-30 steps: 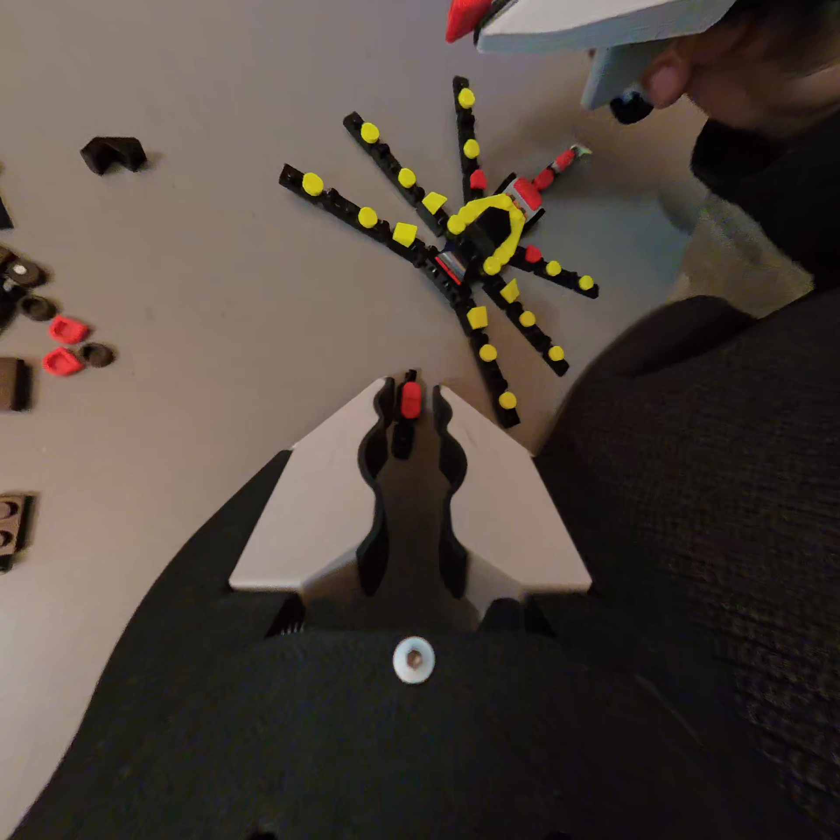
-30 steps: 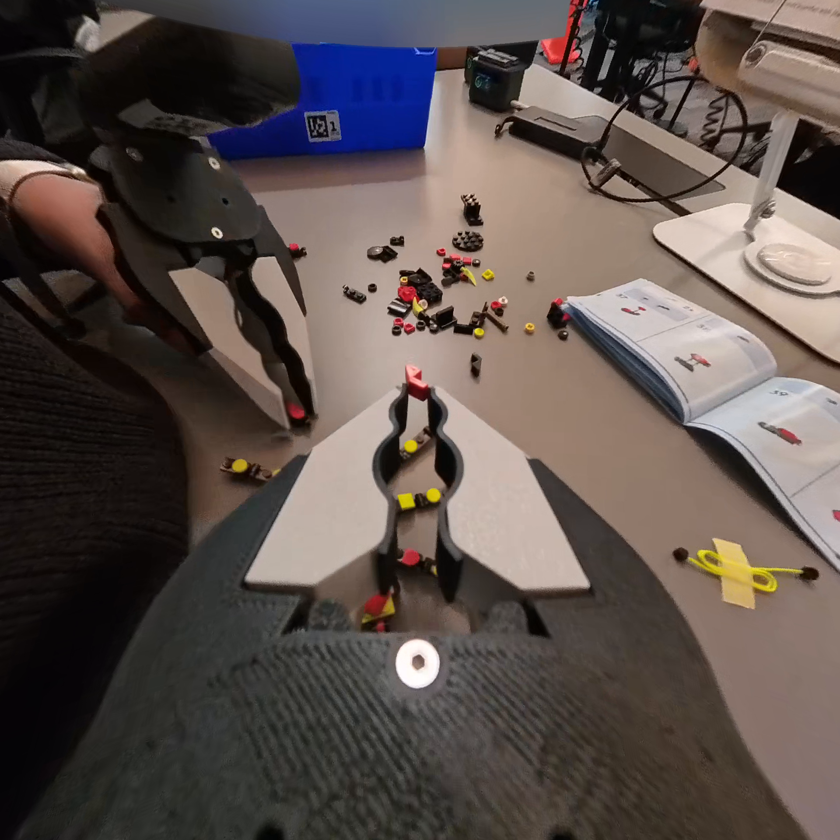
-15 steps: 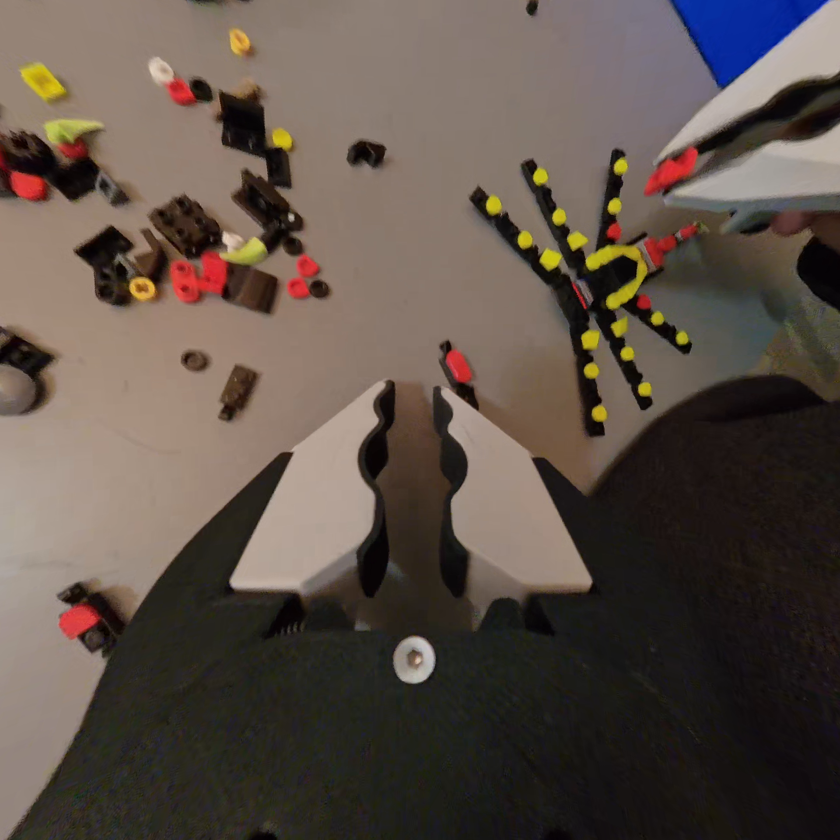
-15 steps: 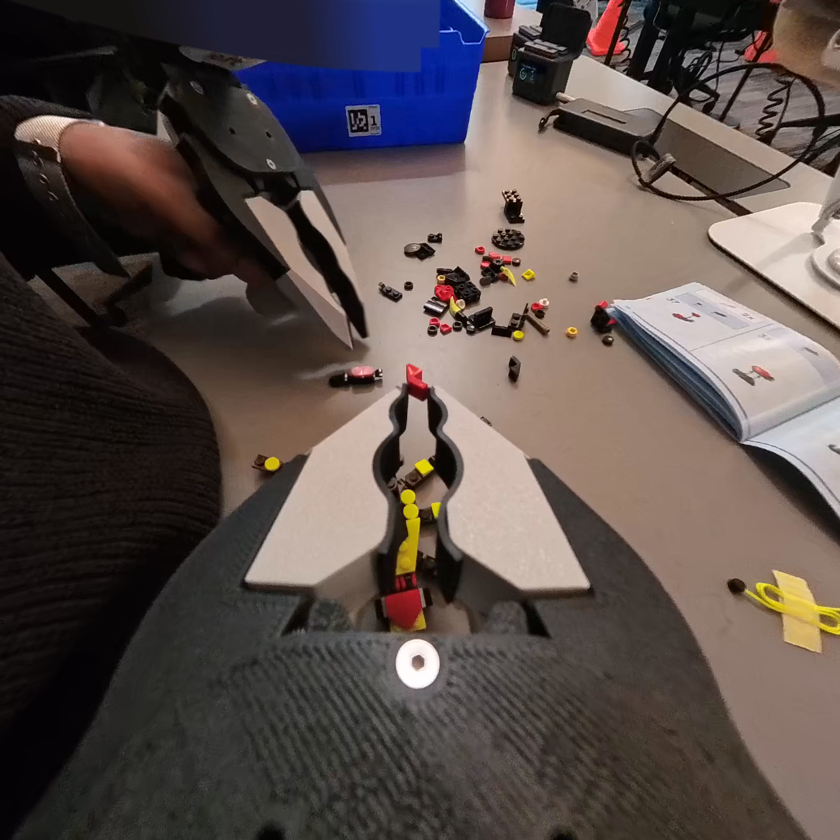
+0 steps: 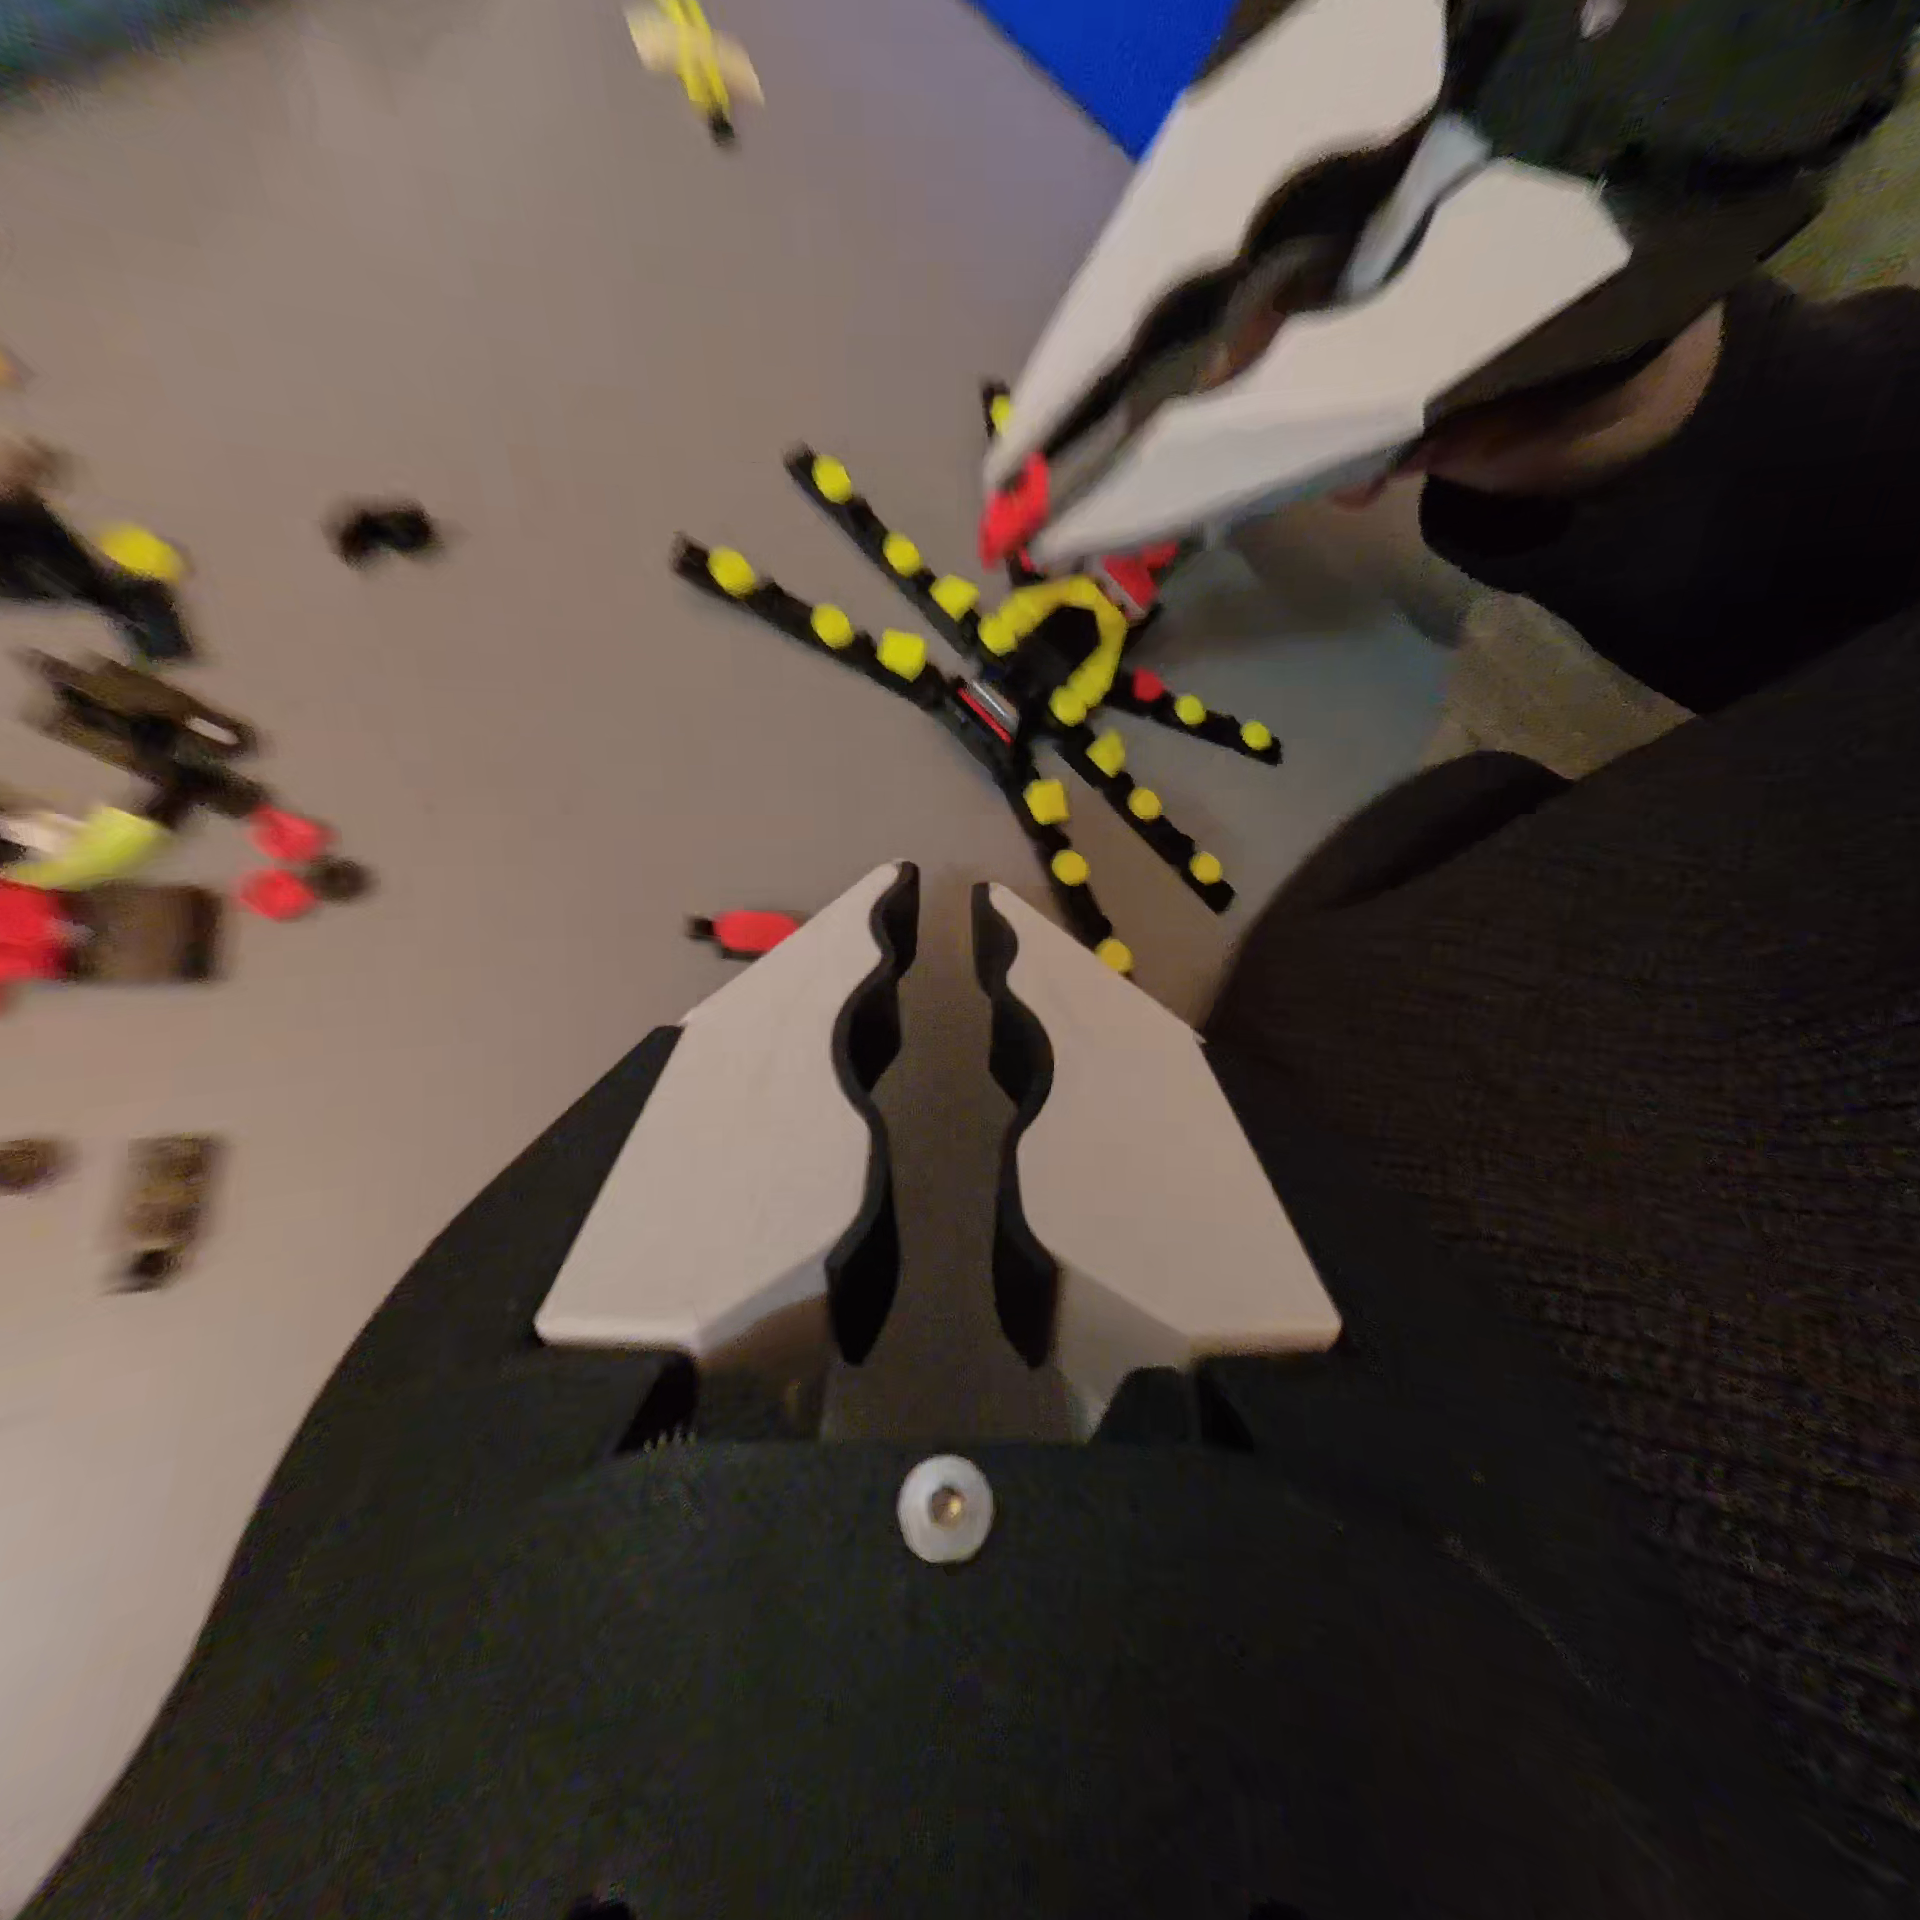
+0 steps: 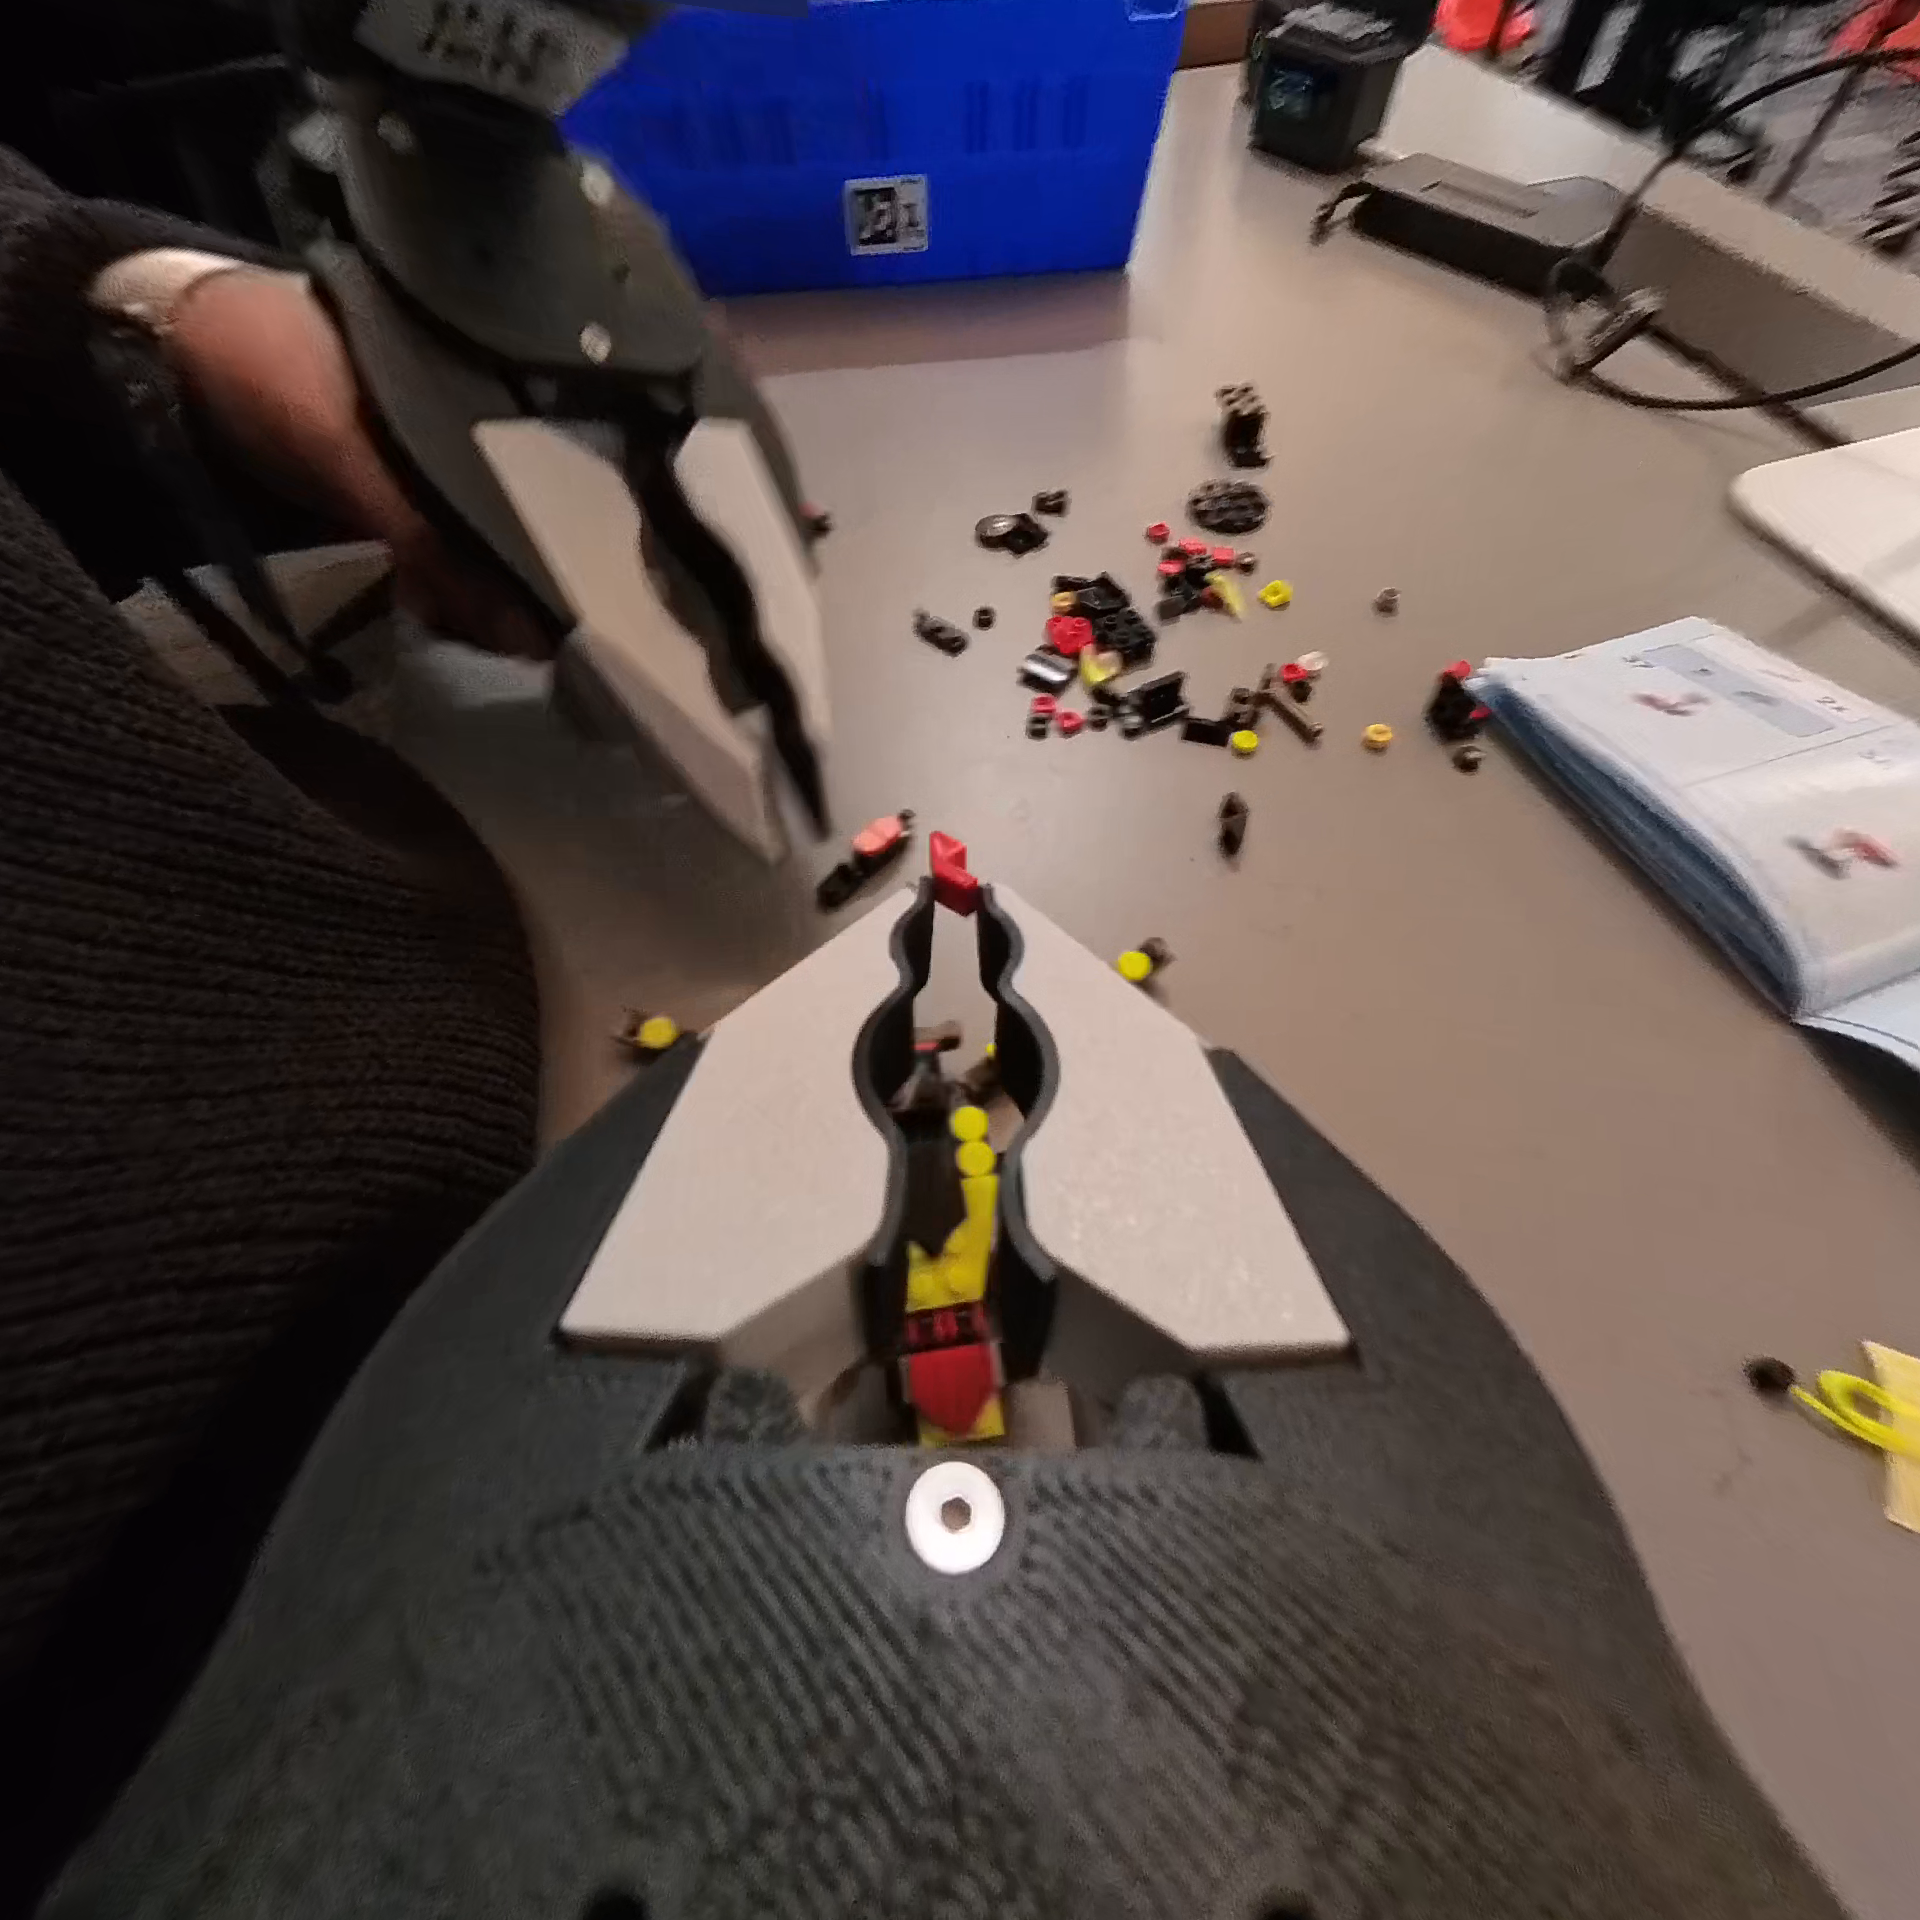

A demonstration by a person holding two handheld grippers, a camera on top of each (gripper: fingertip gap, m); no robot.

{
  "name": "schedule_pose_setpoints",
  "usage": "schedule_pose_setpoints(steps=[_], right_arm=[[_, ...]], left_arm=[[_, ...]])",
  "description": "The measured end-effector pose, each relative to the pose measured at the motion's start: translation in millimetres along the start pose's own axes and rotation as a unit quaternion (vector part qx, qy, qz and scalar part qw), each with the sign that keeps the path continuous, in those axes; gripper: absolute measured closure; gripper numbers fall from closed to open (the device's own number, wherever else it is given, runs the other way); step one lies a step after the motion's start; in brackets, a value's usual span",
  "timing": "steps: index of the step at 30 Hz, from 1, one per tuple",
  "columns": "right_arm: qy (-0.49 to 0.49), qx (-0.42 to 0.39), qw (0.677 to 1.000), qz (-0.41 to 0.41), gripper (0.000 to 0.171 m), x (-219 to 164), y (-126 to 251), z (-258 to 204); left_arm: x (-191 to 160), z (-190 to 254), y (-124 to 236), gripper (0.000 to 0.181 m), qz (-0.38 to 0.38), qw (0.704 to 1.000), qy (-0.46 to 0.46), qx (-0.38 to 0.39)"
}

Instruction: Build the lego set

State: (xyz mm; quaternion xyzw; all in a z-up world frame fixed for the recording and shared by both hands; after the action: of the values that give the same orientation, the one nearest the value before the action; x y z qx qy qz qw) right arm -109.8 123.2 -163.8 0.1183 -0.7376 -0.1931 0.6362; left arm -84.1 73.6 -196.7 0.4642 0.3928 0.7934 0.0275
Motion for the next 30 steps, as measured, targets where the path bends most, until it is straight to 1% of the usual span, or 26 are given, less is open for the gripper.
schedule_pose_setpoints(steps=[1, 2, 3, 4, 5, 6, 8, 10, 11, 12, 14, 16, 18, 20, 22, 23, 25, 28, 30], right_arm=[[-0.012, 0.035, 0.999, -0.008, 0.165, -1.6, -4.0, -7.9], [-0.033, 0.081, 0.996, -0.018, 0.165, -3.3, -8.8, -18.1], [-0.060, 0.125, 0.990, -0.026, 0.165, -3.7, -13.1, -26.9], [-0.082, 0.155, 0.984, -0.033, 0.165, -2.7, -16.5, -31.7], [-0.090, 0.172, 0.980, -0.043, 0.165, -1.7, -19.4, -33.5], [-0.087, 0.185, 0.977, -0.064, 0.165, -2.4, -21.7, -34.5], [-0.068, 0.201, 0.971, -0.114, 0.165, -4.3, -25.9, -33.2], [-0.041, 0.201, 0.972, -0.113, 0.165, 6.8, -30.3, -27.7], [-0.035, 0.200, 0.974, -0.102, 0.165, 13.3, -31.6, -25.1], [-0.030, 0.196, 0.976, -0.092, 0.165, 18.0, -31.8, -22.4], [-0.002, 0.185, 0.980, -0.078, 0.165, 20.9, -28.3, -19.9], [0.042, 0.177, 0.981, -0.067, 0.165, 21.4, -22.6, -21.2], [0.095, 0.174, 0.979, -0.046, 0.165, 26.0, -17.1, -26.1], [0.141, 0.160, 0.976, -0.033, 0.165, 31.5, -13.6, -28.0], [0.183, 0.142, 0.972, -0.030, 0.165, 35.5, -11.7, -28.2], [0.198, 0.132, 0.971, -0.034, 0.165, 35.9, -11.2, -27.4], [0.210, 0.132, 0.968, -0.032, 0.165, 36.8, -10.2, -29.2], [0.215, 0.137, 0.967, -0.017, 0.165, 40.2, -9.0, -32.7], [0.225, 0.137, 0.964, -0.011, 0.165, 42.5, -8.7, -35.2]], left_arm=[[7.5, -8.7, 5.4, 0.167, 0.023, 0.999, -0.021, 0.020], [13.3, -17.9, 10.6, 0.161, 0.043, 0.997, -0.047, 0.038], [16.9, -24.8, 14.6, 0.144, 0.059, 0.995, -0.072, 0.045], [16.8, -25.9, 17.0, 0.118, 0.065, 0.993, -0.097, 0.028], [13.2, -25.1, 17.8, 0.106, 0.056, 0.991, -0.120, 0.005], [10.9, -27.2, 16.5, 0.104, 0.045, 0.989, -0.139, -0.004], [11.2, -22.2, 13.5, 0.111, 0.043, 0.984, -0.170, -0.036], [18.6, -6.1, 12.4, 0.133, 0.048, 0.985, -0.138, -0.096], [20.9, 1.8, 12.9, 0.140, 0.043, 0.985, -0.111, -0.126], [21.6, 4.9, 12.9, 0.145, 0.034, 0.986, -0.083, -0.139], [17.4, 6.0, 15.7, 0.147, 0.027, 0.987, -0.056, -0.150], [16.4, 3.3, 20.4, 0.149, 0.041, 0.986, -0.023, -0.159], [25.3, 7.6, 29.4, 0.152, 0.056, 0.975, 0.038, -0.212], [39.6, 11.9, 39.5, 0.154, 0.074, 0.954, 0.101, -0.272], [46.4, 11.2, 42.3, 0.172, 0.074, 0.940, 0.150, -0.299], [46.6, 11.2, 42.6, 0.174, 0.070, 0.936, 0.163, -0.305], [46.2, 12.6, 43.8, 0.172, 0.067, 0.930, 0.175, -0.316], [45.7, 16.8, 43.0, 0.159, 0.058, 0.925, 0.183, -0.327], [42.8, 20.7, 39.8, 0.157, 0.046, 0.924, 0.186, -0.331]])
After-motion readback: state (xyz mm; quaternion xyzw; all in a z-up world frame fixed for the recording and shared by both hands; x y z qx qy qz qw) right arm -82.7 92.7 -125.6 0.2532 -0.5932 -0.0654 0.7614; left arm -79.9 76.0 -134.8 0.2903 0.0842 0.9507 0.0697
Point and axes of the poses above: each gripper's, where its closed fingertips meet, y back along the fingers, x out of its top, z = x × y across the jaws, the point moved 1 cm from there along y, back along the fingers, and after that the axes turned 12 degrees about x, right-handed, at the moved point
